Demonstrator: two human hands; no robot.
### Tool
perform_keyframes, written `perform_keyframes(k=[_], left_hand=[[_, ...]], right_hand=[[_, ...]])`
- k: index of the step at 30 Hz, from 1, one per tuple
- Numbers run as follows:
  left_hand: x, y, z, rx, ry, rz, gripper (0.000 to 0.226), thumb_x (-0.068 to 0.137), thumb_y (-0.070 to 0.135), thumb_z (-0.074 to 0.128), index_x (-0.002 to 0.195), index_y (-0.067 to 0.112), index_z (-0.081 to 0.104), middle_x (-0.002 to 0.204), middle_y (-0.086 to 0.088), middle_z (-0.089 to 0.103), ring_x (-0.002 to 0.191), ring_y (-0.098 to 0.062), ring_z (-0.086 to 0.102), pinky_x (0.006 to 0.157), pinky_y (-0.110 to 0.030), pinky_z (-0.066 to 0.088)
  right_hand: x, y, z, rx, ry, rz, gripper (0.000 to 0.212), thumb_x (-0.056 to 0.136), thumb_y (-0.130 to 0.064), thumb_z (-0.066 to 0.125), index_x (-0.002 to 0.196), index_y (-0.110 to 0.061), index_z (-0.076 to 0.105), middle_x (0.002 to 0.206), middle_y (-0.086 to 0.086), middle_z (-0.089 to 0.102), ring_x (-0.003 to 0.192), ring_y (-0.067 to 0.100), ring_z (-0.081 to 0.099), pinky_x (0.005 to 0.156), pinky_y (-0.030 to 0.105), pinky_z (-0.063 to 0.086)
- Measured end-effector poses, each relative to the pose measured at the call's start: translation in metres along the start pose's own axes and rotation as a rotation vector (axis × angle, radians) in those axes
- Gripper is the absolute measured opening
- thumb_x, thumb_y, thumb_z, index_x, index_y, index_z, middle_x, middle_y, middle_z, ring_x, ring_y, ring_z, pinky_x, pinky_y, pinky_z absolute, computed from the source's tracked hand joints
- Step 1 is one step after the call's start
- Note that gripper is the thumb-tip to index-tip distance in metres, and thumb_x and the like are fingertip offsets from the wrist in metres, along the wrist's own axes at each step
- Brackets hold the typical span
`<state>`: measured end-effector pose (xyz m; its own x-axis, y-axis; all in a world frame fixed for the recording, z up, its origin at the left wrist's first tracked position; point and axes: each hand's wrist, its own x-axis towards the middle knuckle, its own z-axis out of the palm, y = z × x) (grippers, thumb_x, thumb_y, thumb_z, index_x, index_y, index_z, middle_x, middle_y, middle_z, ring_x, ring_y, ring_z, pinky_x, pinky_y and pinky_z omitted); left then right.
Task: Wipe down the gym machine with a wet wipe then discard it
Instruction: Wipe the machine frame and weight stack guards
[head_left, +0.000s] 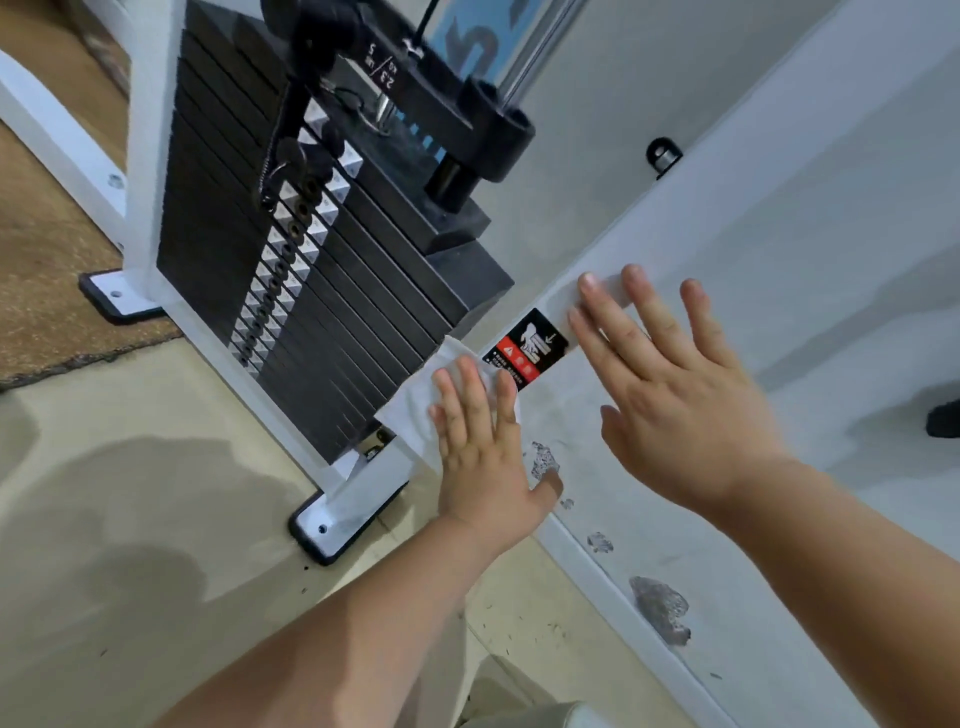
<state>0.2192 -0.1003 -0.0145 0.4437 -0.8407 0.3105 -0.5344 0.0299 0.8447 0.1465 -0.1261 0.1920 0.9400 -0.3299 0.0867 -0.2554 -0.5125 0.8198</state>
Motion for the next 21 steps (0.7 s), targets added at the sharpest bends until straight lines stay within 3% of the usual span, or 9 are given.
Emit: perform_keyframes(k=[9, 14, 18, 21], left_hand=[[0.052, 0.053, -0.059, 0.196, 0.134, 0.36, 0.125, 0.077, 0.053, 0.065, 0.158, 0.017, -0.024, 0.165, -0.014, -0.03, 0.153, -0.04, -0.022, 0.124, -0.061, 0.001], [0.082, 0.084, -0.089, 0.301, 0.19, 0.548, 0.118, 0.079, 0.054, 0.058, 0.16, 0.014, -0.018, 0.167, -0.017, -0.022, 0.154, -0.044, -0.012, 0.121, -0.064, 0.02], [0.104, 0.122, -0.118, 0.368, 0.188, 0.612, 0.109, 0.082, 0.055, 0.045, 0.158, 0.014, -0.021, 0.166, -0.017, -0.025, 0.154, -0.044, -0.012, 0.117, -0.063, 0.031], [0.122, 0.161, -0.142, 0.41, 0.191, 0.633, 0.109, 0.083, 0.051, 0.046, 0.157, 0.014, -0.025, 0.165, -0.014, -0.03, 0.154, -0.042, -0.016, 0.116, -0.061, 0.034]], right_hand=[[-0.006, 0.052, -0.014, -0.034, 0.199, 0.136, 0.086, 0.086, -0.02, 0.063, 0.163, -0.016, 0.026, 0.172, 0.005, 0.012, 0.158, 0.037, 0.003, 0.125, 0.062, 0.008], [-0.011, 0.083, -0.024, -0.038, 0.255, 0.156, 0.087, 0.085, -0.019, 0.063, 0.163, -0.015, 0.024, 0.172, 0.004, 0.014, 0.158, 0.036, 0.007, 0.125, 0.061, 0.011], [-0.015, 0.114, -0.039, -0.046, 0.258, 0.178, 0.086, 0.087, -0.02, 0.06, 0.163, -0.014, 0.021, 0.172, 0.004, 0.011, 0.158, 0.035, 0.008, 0.125, 0.061, 0.014], [-0.012, 0.143, -0.053, 0.002, 0.285, 0.259, 0.09, 0.085, -0.017, 0.064, 0.163, -0.012, 0.02, 0.172, 0.007, 0.011, 0.158, 0.036, 0.007, 0.126, 0.059, 0.012]])
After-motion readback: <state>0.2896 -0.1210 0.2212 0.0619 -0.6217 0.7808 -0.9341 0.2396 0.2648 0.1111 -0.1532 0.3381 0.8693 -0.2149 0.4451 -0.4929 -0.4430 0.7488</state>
